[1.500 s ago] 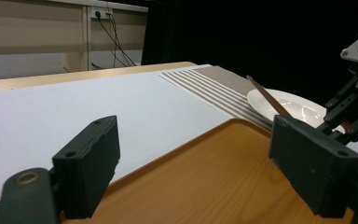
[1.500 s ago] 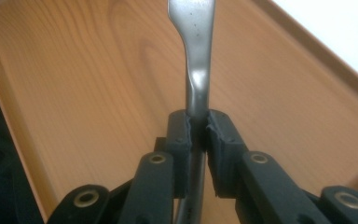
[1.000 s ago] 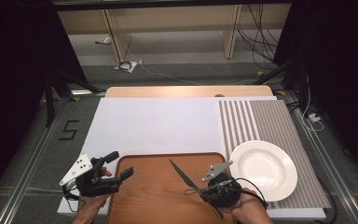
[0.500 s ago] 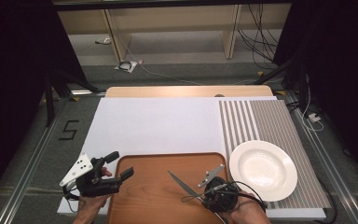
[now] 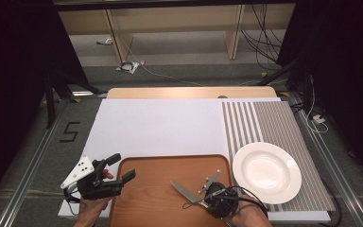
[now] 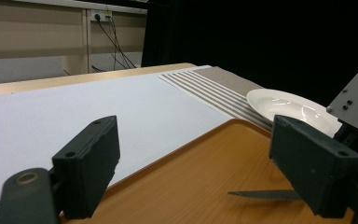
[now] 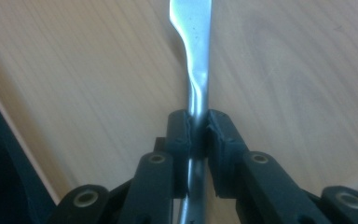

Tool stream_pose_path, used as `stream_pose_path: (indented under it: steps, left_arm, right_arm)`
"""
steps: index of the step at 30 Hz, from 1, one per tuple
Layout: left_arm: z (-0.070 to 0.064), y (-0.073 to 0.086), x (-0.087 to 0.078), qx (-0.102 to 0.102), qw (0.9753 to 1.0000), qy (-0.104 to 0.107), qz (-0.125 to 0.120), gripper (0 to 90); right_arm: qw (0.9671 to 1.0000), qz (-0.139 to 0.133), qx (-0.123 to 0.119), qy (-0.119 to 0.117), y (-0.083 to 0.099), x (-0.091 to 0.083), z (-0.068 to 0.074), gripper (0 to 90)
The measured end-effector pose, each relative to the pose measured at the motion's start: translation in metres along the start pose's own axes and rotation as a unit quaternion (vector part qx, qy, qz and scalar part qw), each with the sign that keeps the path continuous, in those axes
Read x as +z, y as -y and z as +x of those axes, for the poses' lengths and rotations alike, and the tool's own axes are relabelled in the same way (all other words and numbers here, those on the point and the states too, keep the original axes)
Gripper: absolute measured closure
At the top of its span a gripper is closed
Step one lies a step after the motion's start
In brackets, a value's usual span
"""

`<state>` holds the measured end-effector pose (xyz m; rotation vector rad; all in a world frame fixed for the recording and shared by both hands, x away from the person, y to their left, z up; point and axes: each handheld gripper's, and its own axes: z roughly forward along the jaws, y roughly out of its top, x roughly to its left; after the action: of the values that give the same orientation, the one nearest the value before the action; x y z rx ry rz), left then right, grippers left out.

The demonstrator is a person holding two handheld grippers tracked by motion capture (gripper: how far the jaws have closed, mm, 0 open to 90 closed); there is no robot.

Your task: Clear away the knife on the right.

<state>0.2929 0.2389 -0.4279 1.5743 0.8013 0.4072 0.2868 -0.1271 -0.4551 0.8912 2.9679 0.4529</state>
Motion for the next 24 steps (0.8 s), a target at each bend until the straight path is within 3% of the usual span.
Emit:
stream_pose_path:
  steps: [5, 9, 13, 17, 24]
  left_arm:
    - [0.000, 0.000, 0.001, 0.000, 1.0000, 0.000, 0.002, 16.2]
    - [0.000, 0.000, 0.001, 0.001, 1.0000, 0.000, 0.001, 16.2]
    - [0.000, 0.000, 0.000, 0.000, 1.0000, 0.000, 0.002, 16.3]
    - [0.000, 0.000, 0.000, 0.001, 1.0000, 0.000, 0.001, 16.2]
    - [0.000, 0.000, 0.000, 0.000, 1.0000, 0.000, 0.001, 16.3]
  right_arm:
    - [1.0000, 0.002, -0.004, 0.003, 0.000, 0.000, 0.002, 78.7]
    - [0.9999, -0.011, -0.003, 0.001, -0.001, -0.006, 0.003, 65.0]
    - [0.9979, -0.062, -0.017, 0.005, -0.002, -0.015, 0.005, 63.2]
    - [0.9955, -0.088, -0.034, 0.014, -0.002, -0.012, 0.009, 70.4]
    - [0.9926, -0.105, -0.055, 0.028, -0.003, -0.006, 0.014, 81.0]
